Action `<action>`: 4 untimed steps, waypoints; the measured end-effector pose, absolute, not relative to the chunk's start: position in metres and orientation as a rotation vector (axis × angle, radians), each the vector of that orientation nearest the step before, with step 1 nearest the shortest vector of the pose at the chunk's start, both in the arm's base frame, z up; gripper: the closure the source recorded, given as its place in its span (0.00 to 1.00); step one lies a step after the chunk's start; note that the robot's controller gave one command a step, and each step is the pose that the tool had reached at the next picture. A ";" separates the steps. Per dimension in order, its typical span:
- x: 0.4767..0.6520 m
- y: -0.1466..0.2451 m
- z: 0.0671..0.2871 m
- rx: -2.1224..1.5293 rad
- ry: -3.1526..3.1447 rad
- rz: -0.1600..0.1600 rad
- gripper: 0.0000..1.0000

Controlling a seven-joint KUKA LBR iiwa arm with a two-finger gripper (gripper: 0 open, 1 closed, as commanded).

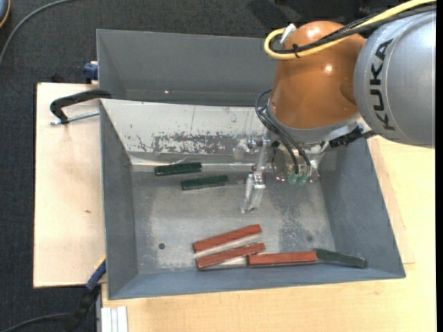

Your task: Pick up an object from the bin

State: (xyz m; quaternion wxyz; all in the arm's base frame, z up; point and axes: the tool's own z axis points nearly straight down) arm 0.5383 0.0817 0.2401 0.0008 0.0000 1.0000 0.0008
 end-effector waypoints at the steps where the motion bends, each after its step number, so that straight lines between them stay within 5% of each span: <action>1: 0.522 0.057 0.071 0.063 3.149 0.001 0.00; 2: 0.525 0.057 0.076 0.063 3.139 0.003 1.00; 3: 0.525 0.057 0.076 0.063 3.139 0.004 0.00; 4: 0.500 0.002 0.108 0.148 3.138 -0.002 0.00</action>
Offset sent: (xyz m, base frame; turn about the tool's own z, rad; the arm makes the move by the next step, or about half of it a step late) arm -0.0148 -0.0256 -0.1650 0.0401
